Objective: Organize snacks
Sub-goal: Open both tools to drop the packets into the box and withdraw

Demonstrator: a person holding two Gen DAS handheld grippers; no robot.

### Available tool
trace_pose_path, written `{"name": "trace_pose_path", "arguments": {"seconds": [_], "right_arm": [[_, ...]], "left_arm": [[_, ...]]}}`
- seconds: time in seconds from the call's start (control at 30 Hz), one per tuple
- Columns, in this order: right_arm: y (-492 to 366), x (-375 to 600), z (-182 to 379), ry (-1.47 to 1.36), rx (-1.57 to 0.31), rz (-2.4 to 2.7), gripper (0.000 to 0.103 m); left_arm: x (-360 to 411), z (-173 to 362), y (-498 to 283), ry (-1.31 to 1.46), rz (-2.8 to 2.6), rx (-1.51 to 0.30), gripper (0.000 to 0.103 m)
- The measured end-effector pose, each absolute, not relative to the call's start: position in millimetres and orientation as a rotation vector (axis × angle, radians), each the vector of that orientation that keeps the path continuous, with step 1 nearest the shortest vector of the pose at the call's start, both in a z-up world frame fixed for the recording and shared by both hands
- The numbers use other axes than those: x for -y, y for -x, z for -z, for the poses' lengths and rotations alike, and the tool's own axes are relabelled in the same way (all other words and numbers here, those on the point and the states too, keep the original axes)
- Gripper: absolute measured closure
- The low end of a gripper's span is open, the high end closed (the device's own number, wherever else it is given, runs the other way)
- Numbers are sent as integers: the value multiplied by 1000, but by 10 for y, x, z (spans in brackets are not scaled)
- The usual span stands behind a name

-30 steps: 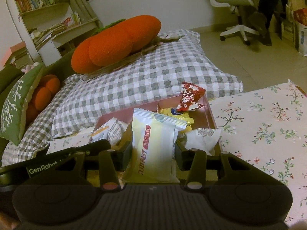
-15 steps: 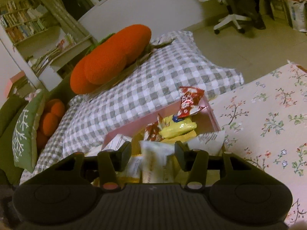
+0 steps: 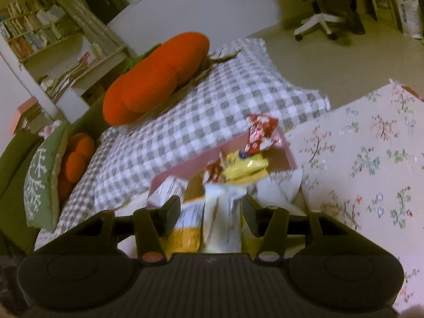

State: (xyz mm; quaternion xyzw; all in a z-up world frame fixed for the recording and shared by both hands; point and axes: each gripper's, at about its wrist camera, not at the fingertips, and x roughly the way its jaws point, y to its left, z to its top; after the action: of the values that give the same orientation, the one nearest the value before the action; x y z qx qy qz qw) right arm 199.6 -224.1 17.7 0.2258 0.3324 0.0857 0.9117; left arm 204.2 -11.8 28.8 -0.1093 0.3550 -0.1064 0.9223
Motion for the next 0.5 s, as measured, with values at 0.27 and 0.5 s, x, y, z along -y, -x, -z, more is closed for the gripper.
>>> {"name": "trace_pose_path", "arguments": {"seconds": [0.27, 0.5], "right_arm": [[-1664, 2175, -235, -395, -721, -203, 49], [-1536, 2159, -216, -378, -735, -197, 48]], "left_arm": [[53, -332, -1758, 188, 194, -759, 48], [129, -367, -1491, 68, 156, -752, 48]]}}
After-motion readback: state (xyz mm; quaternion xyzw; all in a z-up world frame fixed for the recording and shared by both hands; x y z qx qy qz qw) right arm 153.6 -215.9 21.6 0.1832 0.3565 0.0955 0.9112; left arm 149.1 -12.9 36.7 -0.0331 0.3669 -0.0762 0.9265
